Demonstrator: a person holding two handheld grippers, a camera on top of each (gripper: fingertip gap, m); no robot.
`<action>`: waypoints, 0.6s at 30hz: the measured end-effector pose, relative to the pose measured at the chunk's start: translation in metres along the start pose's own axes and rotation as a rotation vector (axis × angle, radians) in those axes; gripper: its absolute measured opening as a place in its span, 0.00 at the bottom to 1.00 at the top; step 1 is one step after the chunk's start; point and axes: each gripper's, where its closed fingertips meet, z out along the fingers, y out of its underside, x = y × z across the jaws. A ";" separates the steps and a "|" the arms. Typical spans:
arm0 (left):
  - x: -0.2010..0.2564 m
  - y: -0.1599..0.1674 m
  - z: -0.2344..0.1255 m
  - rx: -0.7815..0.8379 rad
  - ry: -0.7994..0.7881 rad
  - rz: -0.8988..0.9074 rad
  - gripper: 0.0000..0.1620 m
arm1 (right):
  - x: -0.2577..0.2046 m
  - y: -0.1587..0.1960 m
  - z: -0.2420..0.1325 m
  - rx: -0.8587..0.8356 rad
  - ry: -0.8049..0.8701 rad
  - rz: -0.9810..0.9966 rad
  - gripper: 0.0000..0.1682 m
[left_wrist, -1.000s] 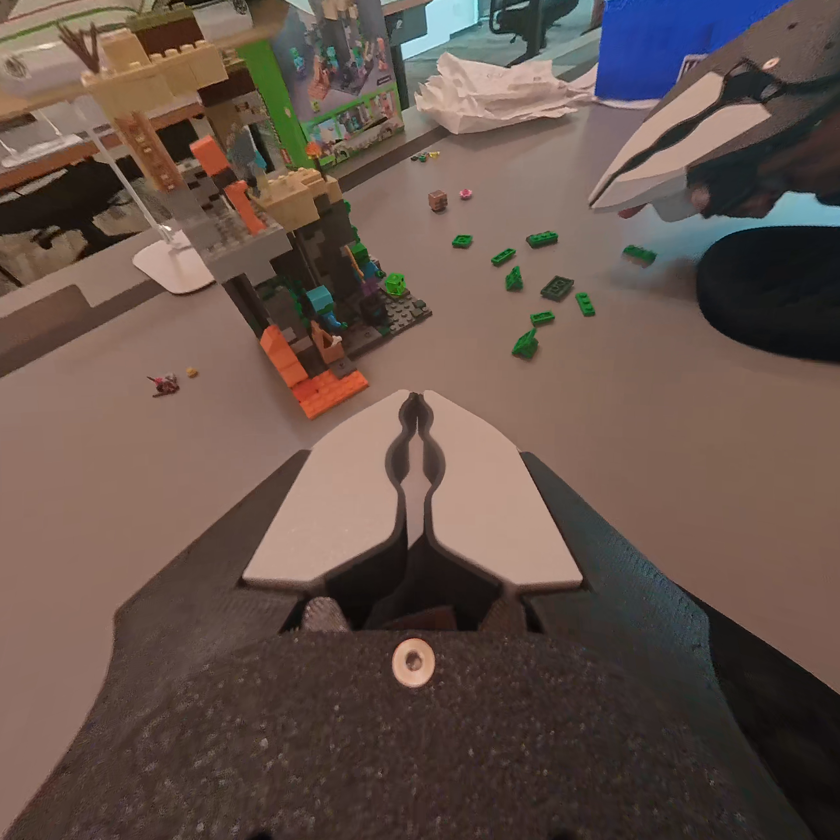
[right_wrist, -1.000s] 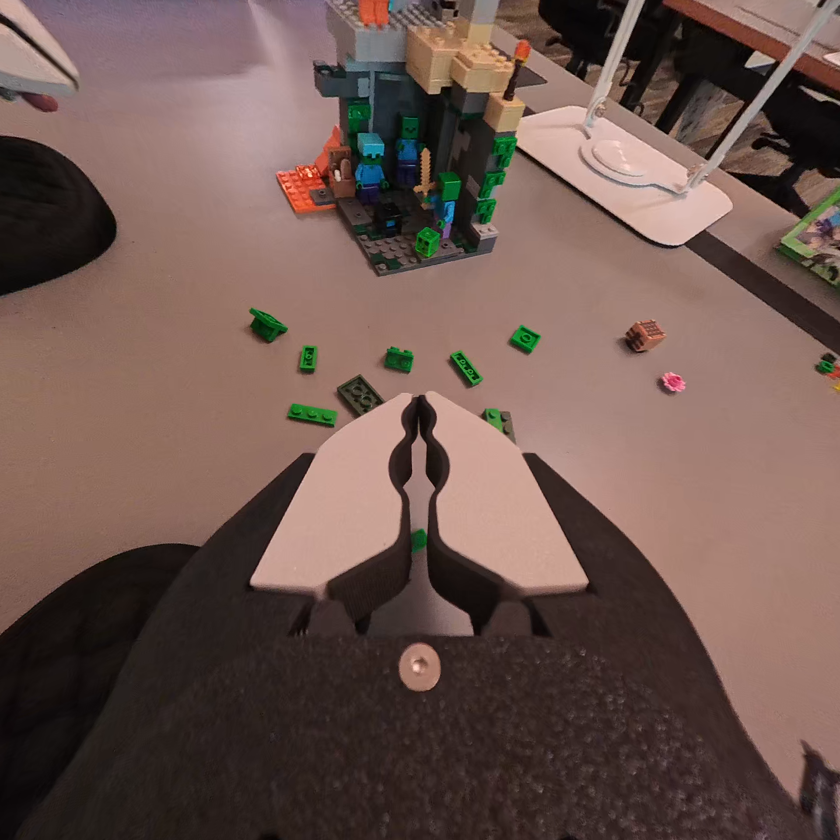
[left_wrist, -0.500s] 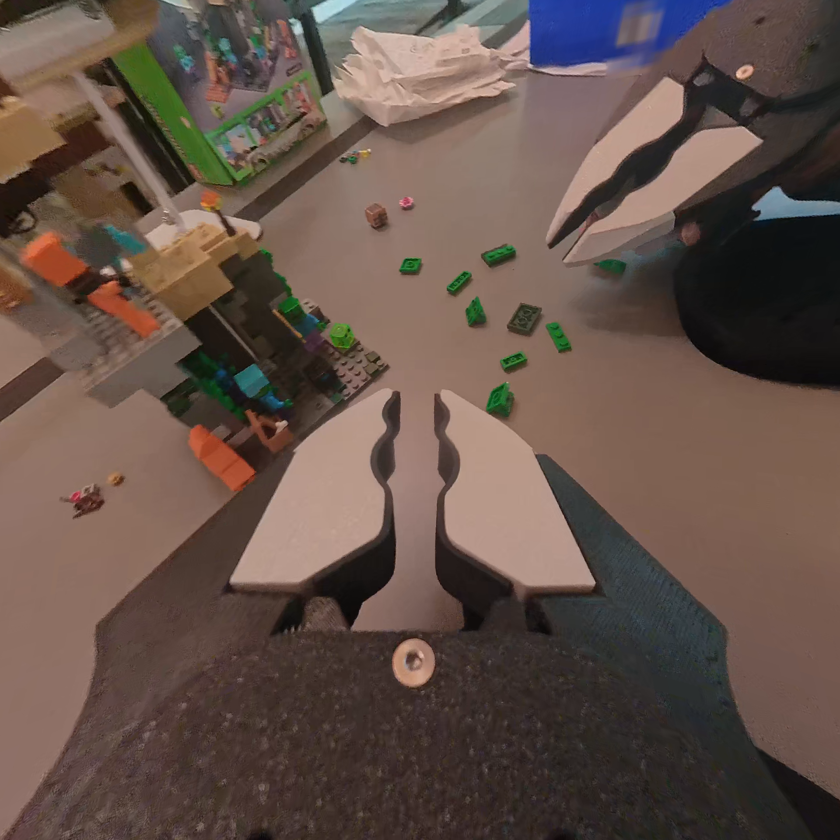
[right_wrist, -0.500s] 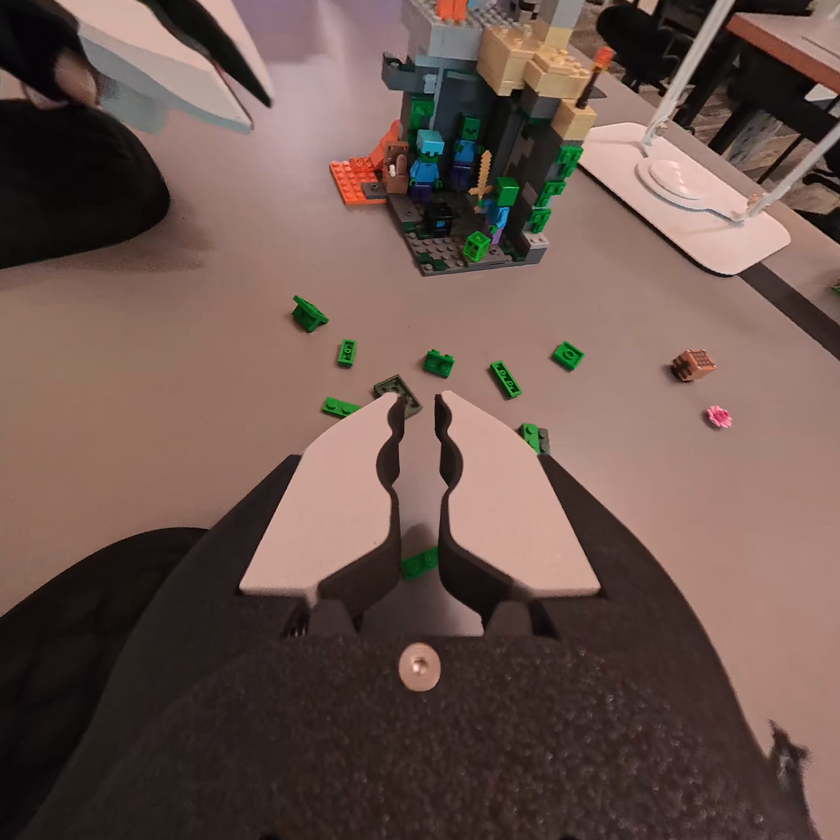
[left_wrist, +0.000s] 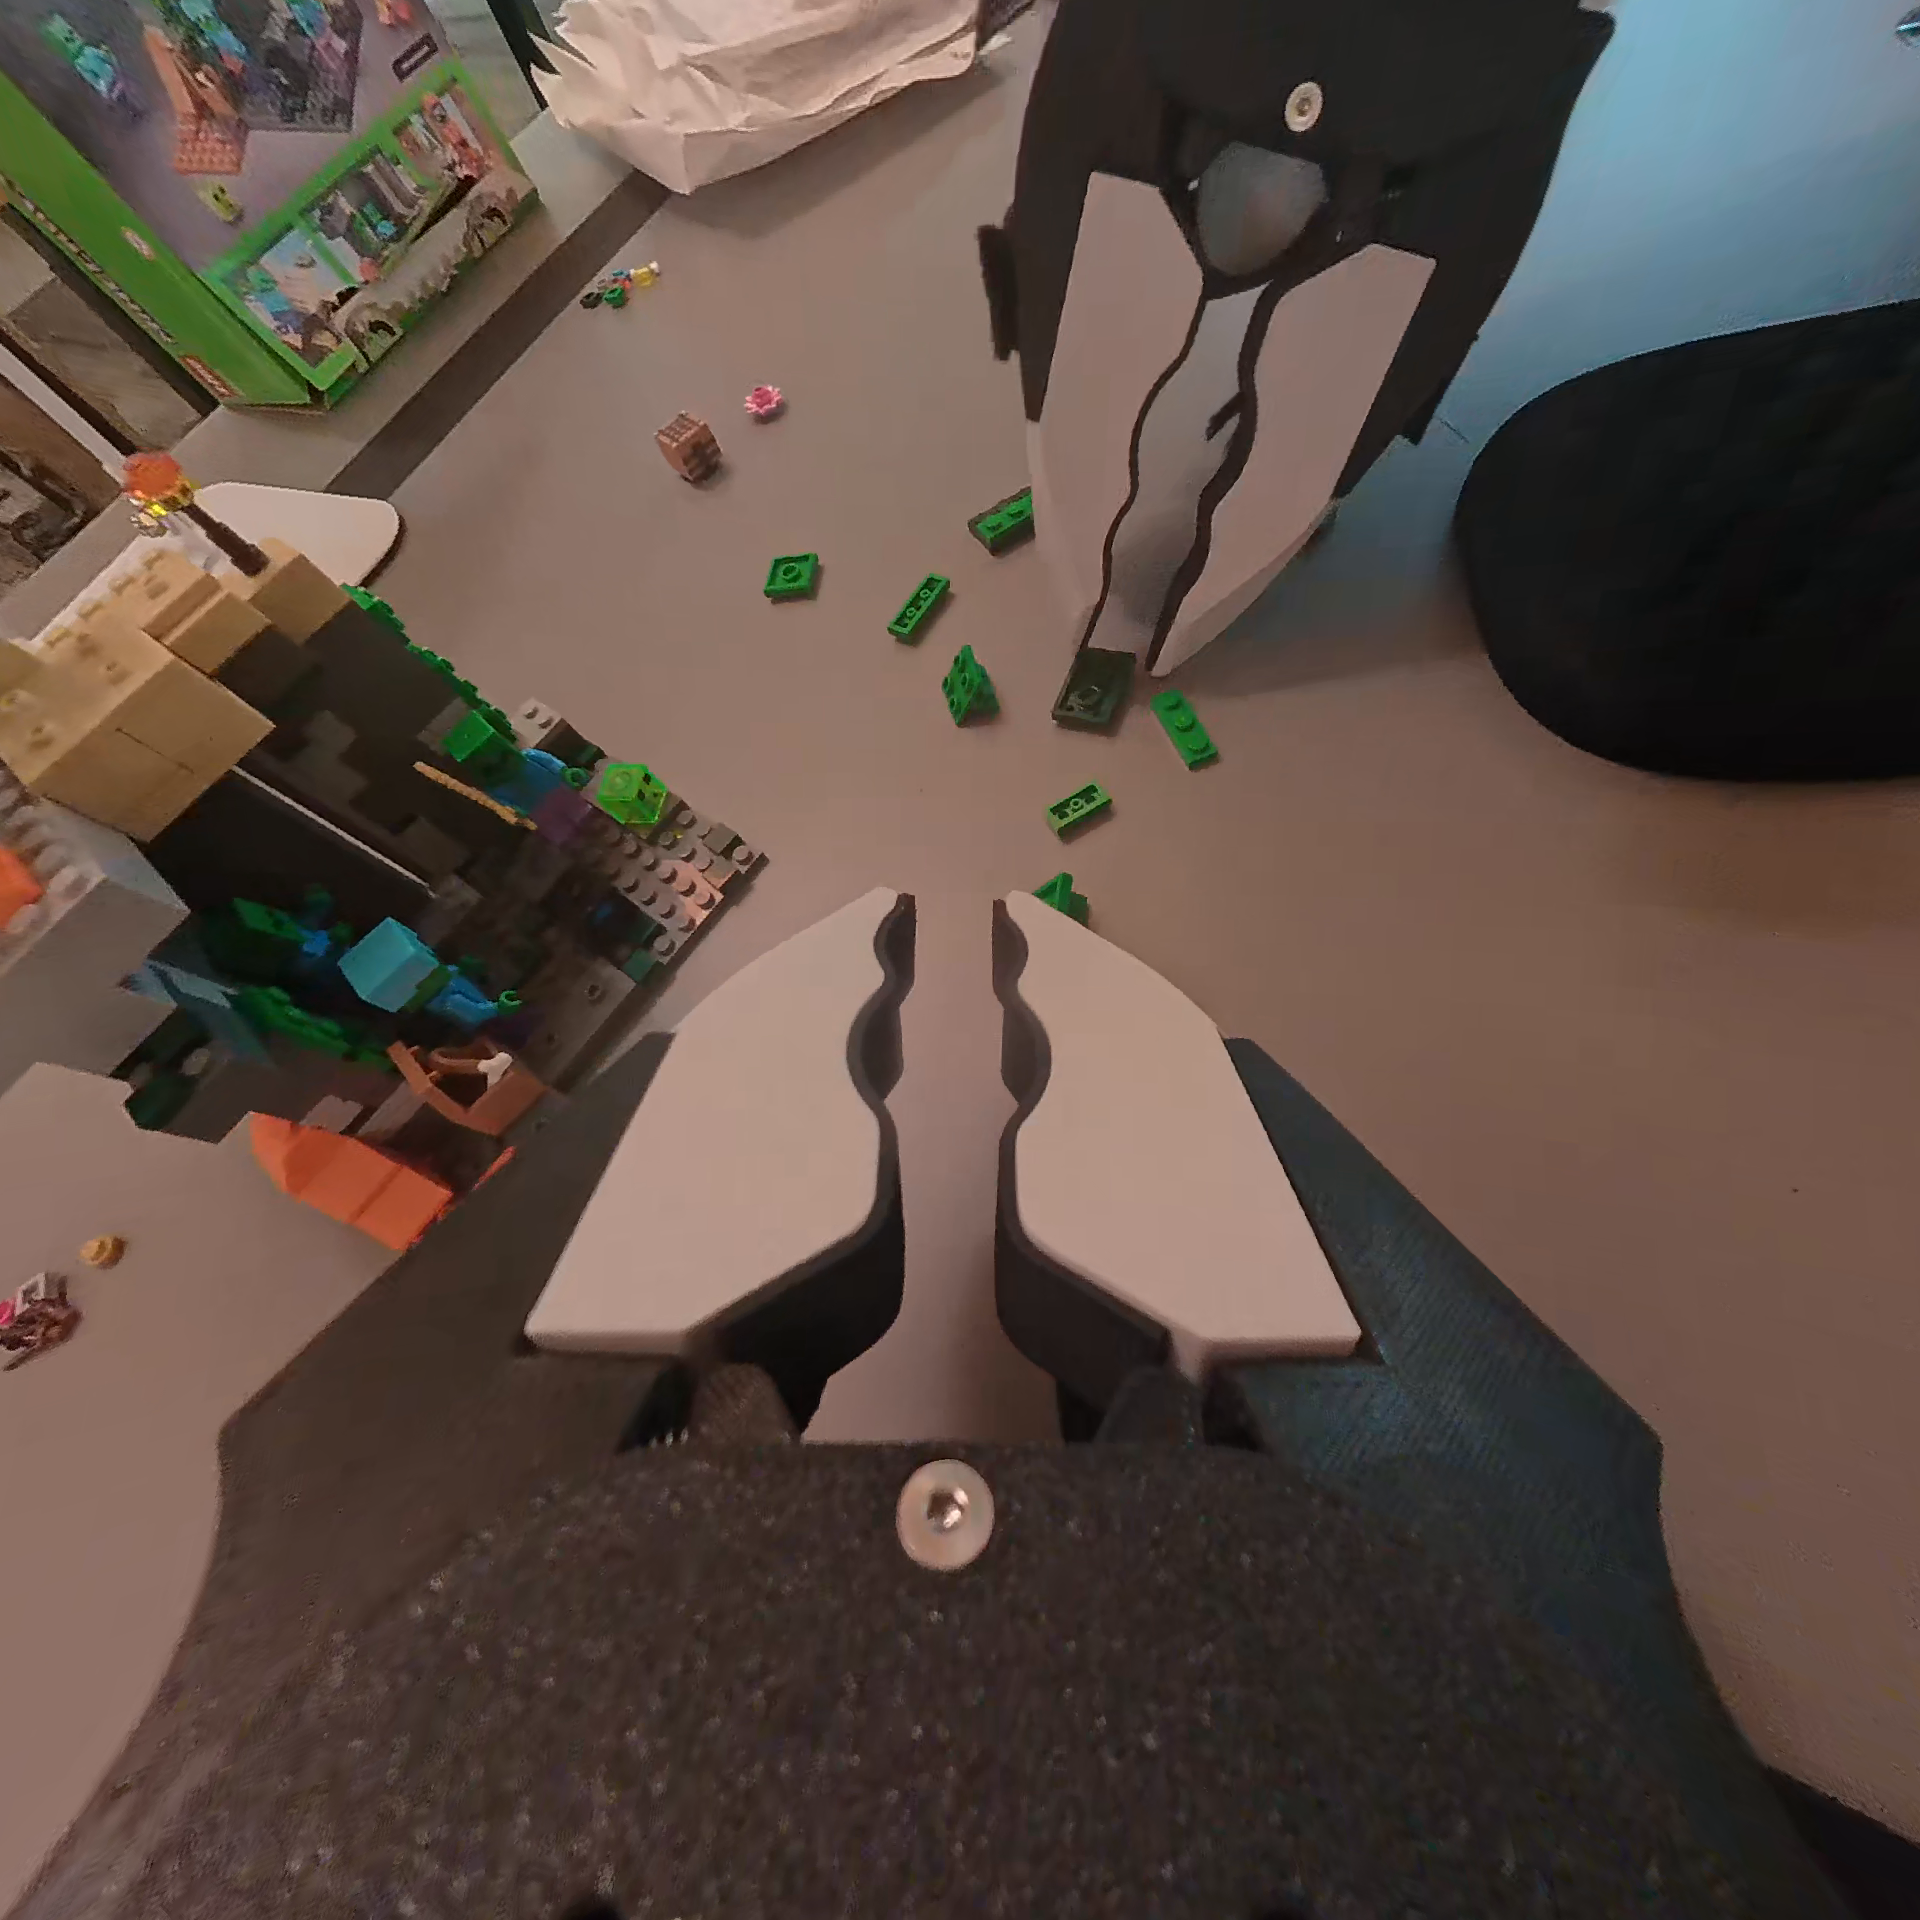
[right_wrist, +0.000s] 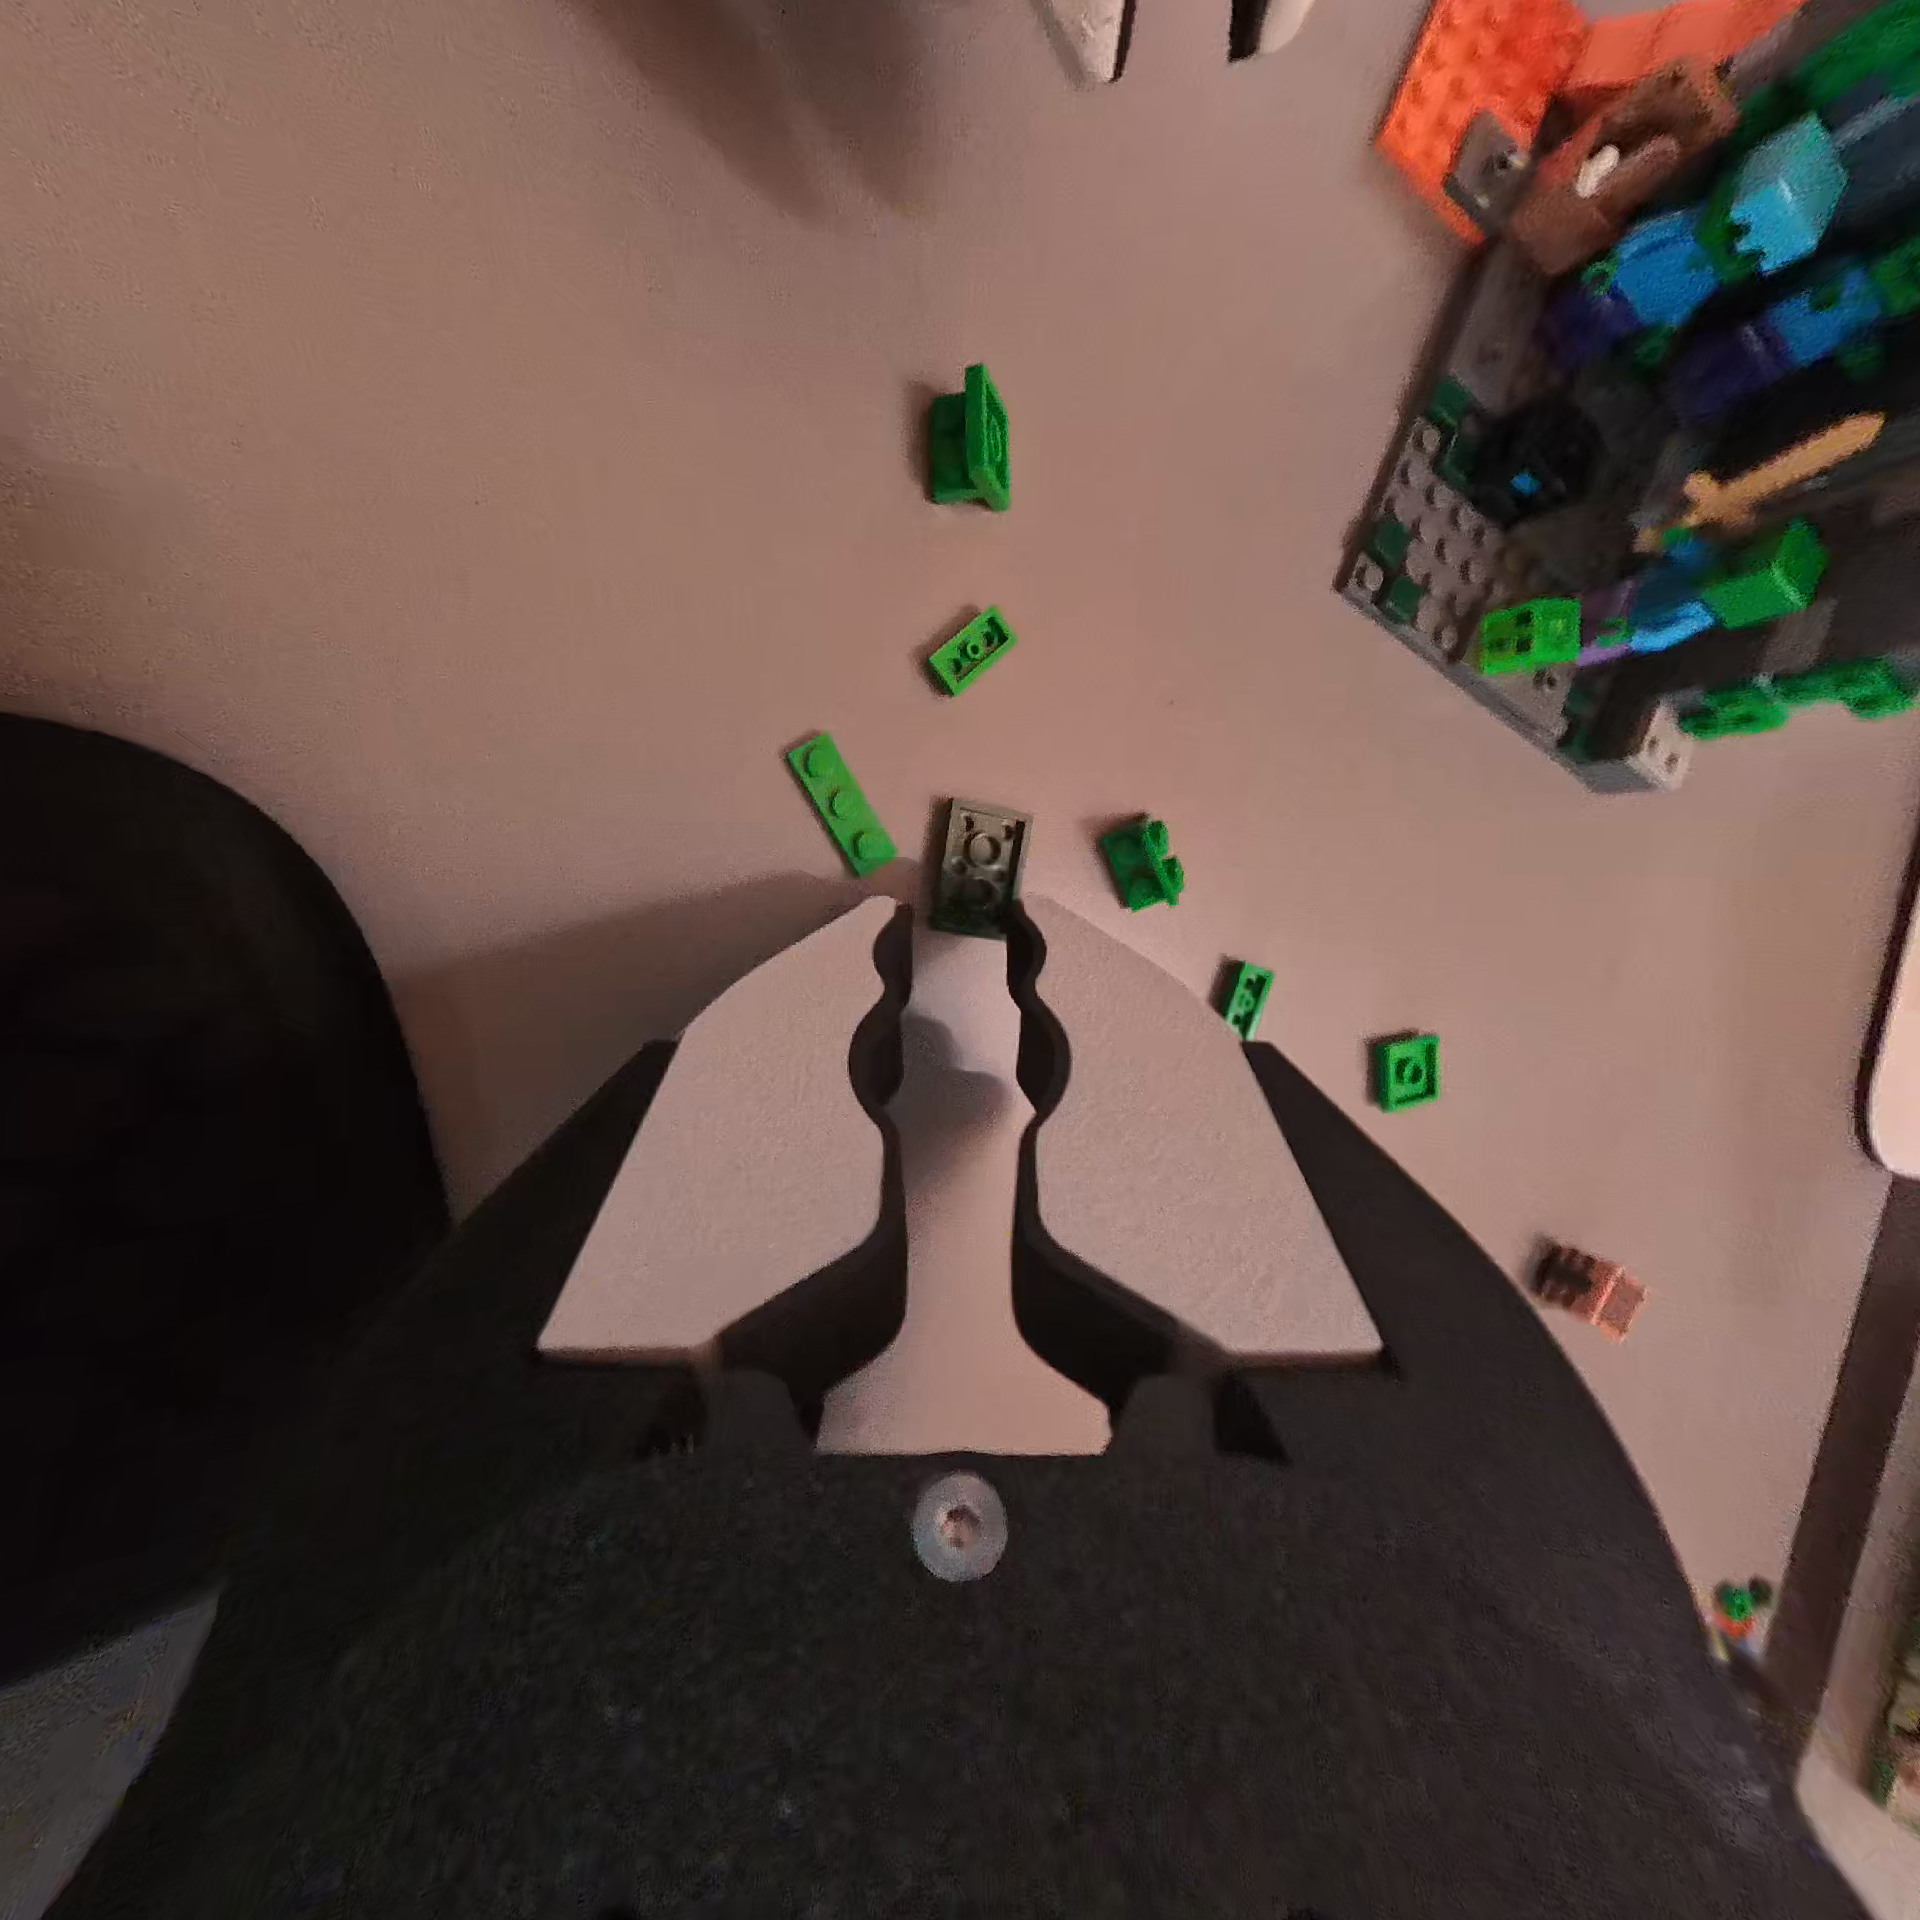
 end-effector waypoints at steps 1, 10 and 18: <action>0.000 0.000 0.000 0.003 -0.001 -0.003 0.08 | 0.001 -0.001 0.001 -0.001 -0.021 -0.011 0.10; 0.004 -0.001 0.000 0.013 0.018 0.008 0.08 | 0.004 -0.006 0.002 0.079 -0.117 0.124 0.02; 0.030 -0.017 0.004 0.064 0.113 0.074 0.10 | -0.023 -0.053 -0.039 0.380 -0.442 0.501 0.00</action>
